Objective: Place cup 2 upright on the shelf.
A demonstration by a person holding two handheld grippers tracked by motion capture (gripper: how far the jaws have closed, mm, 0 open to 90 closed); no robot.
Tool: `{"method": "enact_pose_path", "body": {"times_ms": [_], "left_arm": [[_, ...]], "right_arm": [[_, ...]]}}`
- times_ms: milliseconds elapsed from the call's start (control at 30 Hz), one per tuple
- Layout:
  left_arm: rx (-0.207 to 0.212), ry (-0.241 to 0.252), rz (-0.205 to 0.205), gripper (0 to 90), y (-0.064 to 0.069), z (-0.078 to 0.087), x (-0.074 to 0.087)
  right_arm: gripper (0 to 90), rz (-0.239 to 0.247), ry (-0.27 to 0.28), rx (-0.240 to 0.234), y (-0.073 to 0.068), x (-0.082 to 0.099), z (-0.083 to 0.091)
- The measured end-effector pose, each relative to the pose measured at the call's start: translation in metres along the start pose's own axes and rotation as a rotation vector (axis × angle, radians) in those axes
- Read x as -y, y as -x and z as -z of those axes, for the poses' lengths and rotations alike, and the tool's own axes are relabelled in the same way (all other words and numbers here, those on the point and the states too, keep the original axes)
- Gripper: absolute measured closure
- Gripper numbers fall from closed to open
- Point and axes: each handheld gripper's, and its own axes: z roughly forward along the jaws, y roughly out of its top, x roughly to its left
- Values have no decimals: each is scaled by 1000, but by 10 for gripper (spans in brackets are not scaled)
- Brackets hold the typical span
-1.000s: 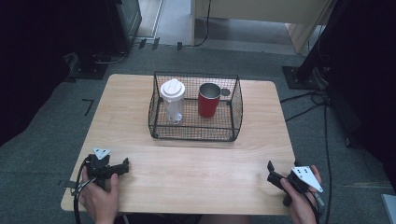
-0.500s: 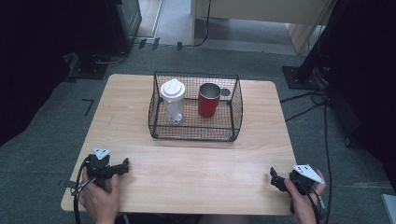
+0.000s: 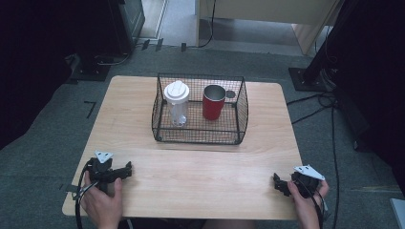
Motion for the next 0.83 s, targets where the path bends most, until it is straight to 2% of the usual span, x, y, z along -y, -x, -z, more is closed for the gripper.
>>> {"method": "enact_pose_path", "body": {"times_ms": [67, 100, 833], "left_arm": [[0, 0, 0, 0, 0, 0, 0], [0, 0, 0, 0, 0, 0, 0], [-5, 0, 6, 0, 1, 0, 0]], "right_arm": [[0, -1, -1, -2, 0, 0, 0], [0, -21, -13, -21, 2, 0, 0], [0, -19, -12, -20, 2, 0, -1]]}}
